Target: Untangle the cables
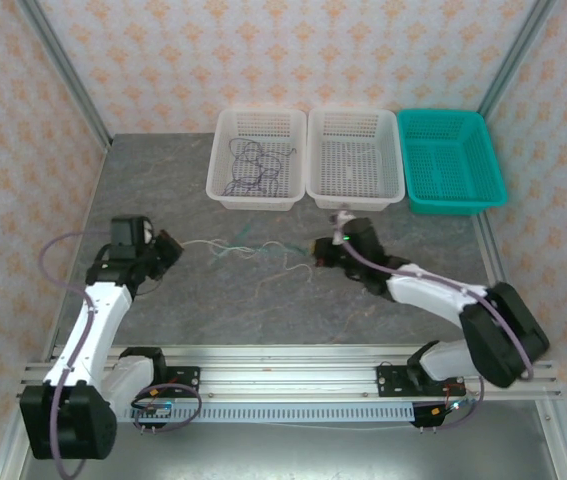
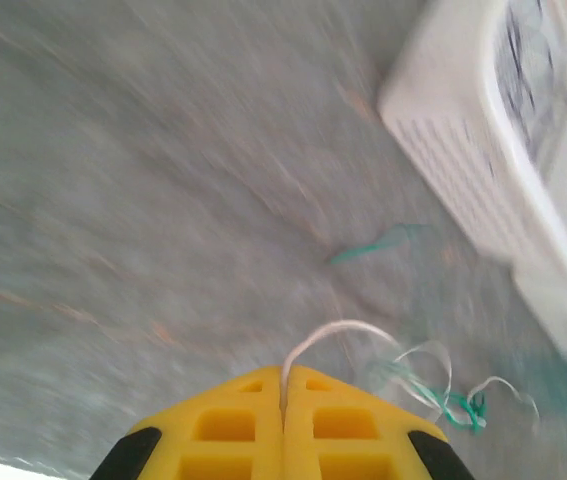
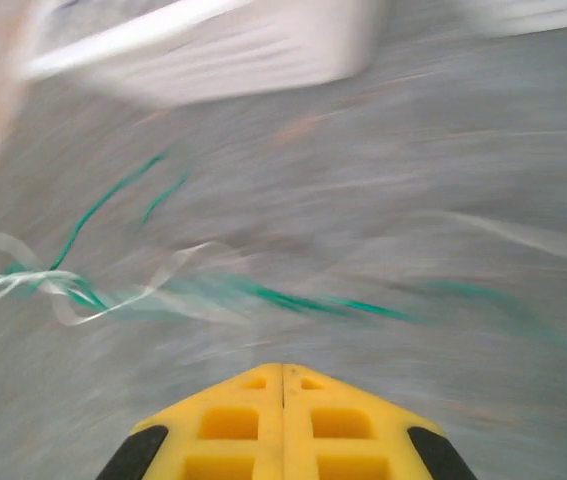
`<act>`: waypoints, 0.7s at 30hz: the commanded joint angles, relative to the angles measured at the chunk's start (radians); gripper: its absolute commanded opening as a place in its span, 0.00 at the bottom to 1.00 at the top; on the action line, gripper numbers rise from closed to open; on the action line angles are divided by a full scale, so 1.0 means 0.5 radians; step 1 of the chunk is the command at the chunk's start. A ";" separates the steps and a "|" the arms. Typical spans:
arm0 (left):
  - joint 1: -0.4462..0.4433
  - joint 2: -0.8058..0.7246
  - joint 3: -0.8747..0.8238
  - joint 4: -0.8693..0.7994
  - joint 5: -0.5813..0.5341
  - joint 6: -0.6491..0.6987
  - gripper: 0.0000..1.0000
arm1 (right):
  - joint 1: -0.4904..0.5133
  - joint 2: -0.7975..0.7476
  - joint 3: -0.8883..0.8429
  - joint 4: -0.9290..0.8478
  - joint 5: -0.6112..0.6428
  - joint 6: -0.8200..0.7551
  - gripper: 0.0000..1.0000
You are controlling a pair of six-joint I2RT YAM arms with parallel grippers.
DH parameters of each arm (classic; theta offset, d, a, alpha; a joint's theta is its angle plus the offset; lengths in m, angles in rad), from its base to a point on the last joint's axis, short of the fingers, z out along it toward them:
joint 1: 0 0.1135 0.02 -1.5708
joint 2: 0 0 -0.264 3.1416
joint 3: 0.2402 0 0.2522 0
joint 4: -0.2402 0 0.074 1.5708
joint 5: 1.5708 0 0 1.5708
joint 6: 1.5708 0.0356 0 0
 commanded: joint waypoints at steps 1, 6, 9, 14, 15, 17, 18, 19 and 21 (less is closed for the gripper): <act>0.092 -0.018 0.061 -0.085 -0.136 0.070 0.00 | -0.219 -0.164 -0.128 -0.518 0.338 0.180 0.00; 0.113 0.012 -0.006 0.048 -0.016 0.016 0.00 | -0.437 -0.423 -0.127 -0.657 0.323 0.161 0.00; 0.107 0.085 -0.055 0.082 0.048 0.012 0.00 | -0.428 -0.434 -0.098 -0.544 0.048 0.094 0.00; -0.023 0.201 -0.122 0.035 -0.111 0.070 0.02 | -0.190 -0.324 0.091 -0.603 -0.021 0.094 0.07; -0.062 0.215 -0.126 0.024 -0.152 0.081 0.10 | -0.129 -0.293 0.135 -0.615 0.006 0.108 0.09; -0.100 0.199 -0.129 0.007 -0.233 0.085 0.27 | -0.047 -0.256 0.193 -0.599 0.060 0.189 0.16; -0.111 0.168 -0.121 -0.005 -0.283 0.098 0.37 | -0.019 -0.194 0.209 -0.579 0.109 0.260 0.21; -0.122 0.121 -0.103 -0.020 -0.344 0.131 0.46 | -0.006 -0.159 0.219 -0.566 0.156 0.353 0.25; -0.186 0.003 -0.037 -0.054 -0.496 0.227 0.57 | -0.005 -0.097 0.249 -0.603 0.239 0.551 0.30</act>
